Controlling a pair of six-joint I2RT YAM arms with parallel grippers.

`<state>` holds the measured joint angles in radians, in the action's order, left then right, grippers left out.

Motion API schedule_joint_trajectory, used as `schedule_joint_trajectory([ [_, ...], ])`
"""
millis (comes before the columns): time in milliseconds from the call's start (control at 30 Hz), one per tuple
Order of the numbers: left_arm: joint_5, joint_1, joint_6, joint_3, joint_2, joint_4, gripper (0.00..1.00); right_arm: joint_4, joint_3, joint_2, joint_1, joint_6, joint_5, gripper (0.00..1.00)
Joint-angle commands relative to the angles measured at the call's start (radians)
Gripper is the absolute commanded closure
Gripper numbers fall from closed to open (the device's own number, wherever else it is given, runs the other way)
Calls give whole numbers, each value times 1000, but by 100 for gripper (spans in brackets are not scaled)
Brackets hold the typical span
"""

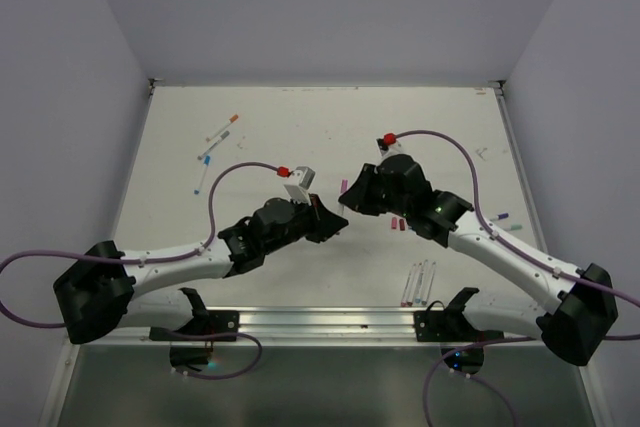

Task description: Open the pen caps

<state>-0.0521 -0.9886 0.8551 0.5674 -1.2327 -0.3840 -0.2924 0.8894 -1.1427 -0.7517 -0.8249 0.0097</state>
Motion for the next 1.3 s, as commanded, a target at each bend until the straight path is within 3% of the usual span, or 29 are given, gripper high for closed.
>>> schedule_joint_trajectory([
  [0,46,-2,1,13,7,-59,100,15,51,-11,-9,4,33,84],
  [400,69,-2,25,-60,71,-62,100,-31,180,-112,-8,63,79,72],
  [633,67,-2,25,-70,99,-55,100,-17,191,-140,-6,66,75,71],
  [733,64,-2,25,-70,105,-49,100,-4,186,-144,-6,63,58,78],
  [767,66,-4,25,-70,107,-50,100,2,181,-143,-6,61,55,93],
  [800,70,-2,25,-67,110,-49,100,12,168,-134,-5,61,53,100],
  [933,138,-2,4,-67,118,-87,100,47,125,-97,8,78,44,100],
  [1033,292,14,7,-110,116,-225,100,138,63,-57,78,86,-107,100],
  [1200,590,102,181,-242,55,-681,100,381,-89,-12,280,44,-486,100],
  [1267,635,114,226,-274,20,-845,100,426,-119,-15,316,17,-536,100],
])
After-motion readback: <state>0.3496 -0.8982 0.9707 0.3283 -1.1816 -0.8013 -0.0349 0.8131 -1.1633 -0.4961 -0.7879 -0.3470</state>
